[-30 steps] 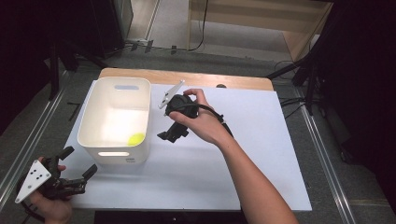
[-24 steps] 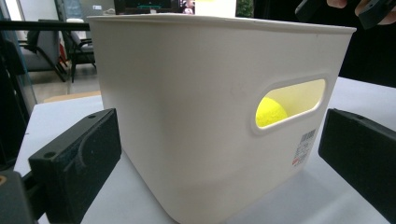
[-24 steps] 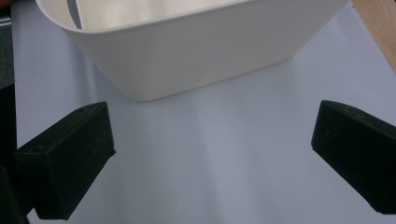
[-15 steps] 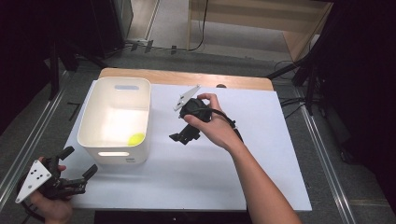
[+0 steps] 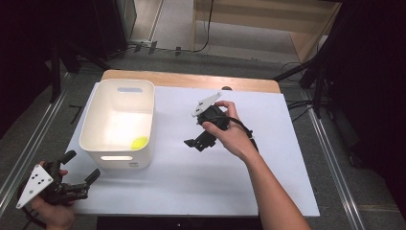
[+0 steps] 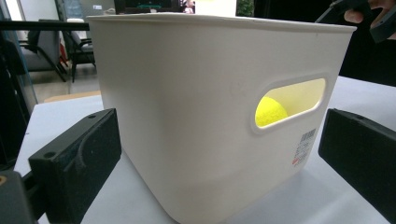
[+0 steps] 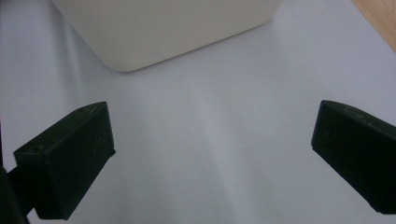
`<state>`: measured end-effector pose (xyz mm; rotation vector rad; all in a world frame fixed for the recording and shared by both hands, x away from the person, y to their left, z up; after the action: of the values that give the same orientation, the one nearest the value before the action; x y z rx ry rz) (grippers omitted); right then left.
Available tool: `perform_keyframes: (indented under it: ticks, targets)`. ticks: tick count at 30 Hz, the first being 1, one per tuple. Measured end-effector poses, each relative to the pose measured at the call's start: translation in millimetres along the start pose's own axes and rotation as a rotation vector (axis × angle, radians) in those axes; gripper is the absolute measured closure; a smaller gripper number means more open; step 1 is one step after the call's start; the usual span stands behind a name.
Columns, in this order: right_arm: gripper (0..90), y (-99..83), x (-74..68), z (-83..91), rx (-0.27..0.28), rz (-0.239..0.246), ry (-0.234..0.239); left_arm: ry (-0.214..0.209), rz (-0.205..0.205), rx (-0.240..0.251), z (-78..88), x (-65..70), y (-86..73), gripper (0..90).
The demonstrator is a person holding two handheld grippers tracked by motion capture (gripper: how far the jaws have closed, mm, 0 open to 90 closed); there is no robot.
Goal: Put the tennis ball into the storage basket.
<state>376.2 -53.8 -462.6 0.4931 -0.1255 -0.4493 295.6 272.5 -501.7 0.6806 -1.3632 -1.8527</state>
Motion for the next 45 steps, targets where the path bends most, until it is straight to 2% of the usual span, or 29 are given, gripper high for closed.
perform_keyframes:
  ticks: [11,17,25,36,45]
  targets:
    - [0.0,-23.8,1.8,5.2,0.041,-0.037,-0.004,0.002,-0.002,-0.002,-0.3,0.2,-0.2,0.0]
    - [0.0,-38.4,1.1,6.4,0.063,-0.062,0.012,0.005,-0.004,-0.003,-0.1,-0.1,-0.4,0.0]
    - [0.0,-57.8,1.4,9.7,0.095,-0.084,-0.001,0.008,-0.004,-0.004,-0.3,-0.2,-0.6,0.0]
    - [0.0,-81.3,2.3,16.5,0.167,-0.135,-0.008,0.009,-0.003,-0.005,-0.4,-0.5,-0.7,0.0]
    - [0.0,-103.7,3.9,15.9,0.198,-0.169,-0.018,0.011,-0.003,-0.005,-0.7,-0.4,-0.7,0.0]
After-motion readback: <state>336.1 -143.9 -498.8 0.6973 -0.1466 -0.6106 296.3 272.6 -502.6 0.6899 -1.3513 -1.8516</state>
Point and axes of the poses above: each handheld gripper's, and its own axes: z roughly backward along the jaws, y roughly out of its top, x roughly to its right, the point moved 10 cm from there along -z, roughly forward along the jaws, and after that the axes turned 11 degrees about -x, right-handed, at the moved point
